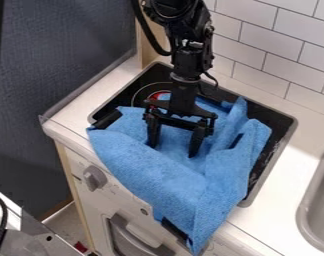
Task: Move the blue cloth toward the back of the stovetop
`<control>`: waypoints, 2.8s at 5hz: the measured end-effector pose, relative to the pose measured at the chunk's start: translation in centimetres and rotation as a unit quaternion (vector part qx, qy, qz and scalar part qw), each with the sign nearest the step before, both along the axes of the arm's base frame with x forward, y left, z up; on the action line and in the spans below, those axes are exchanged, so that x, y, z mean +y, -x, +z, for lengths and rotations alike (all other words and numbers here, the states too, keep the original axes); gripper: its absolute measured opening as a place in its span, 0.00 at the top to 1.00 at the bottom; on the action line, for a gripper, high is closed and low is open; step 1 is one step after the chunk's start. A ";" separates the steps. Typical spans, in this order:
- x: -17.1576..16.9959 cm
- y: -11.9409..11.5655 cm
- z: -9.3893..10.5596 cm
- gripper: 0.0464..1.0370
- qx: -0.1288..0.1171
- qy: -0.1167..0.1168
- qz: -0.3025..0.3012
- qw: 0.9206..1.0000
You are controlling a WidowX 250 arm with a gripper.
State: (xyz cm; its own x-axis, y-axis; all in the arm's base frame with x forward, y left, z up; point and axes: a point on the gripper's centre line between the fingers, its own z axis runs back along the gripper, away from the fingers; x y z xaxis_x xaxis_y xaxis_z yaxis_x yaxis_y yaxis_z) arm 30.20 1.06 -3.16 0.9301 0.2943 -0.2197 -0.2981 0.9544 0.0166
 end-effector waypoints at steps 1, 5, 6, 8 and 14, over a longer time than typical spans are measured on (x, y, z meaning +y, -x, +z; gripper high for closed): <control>-0.3 -2.3 0.1 0.04 -0.026 0.006 -0.012 1.000; -0.1 -11.4 0.4 0.04 -0.095 0.022 -0.078 0.992; 0.0 -12.2 0.6 0.04 -0.106 0.021 -0.087 0.990; 0.7 -9.0 1.3 0.04 -0.085 -0.007 -0.074 0.994; -5.9 -5.1 10.6 0.04 -0.093 -0.014 -0.055 0.994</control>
State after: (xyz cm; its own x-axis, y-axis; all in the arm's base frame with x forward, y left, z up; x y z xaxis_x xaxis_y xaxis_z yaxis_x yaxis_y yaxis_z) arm 35.26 -4.83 7.41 0.9807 0.1925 -0.0331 -0.1927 0.9813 -0.0024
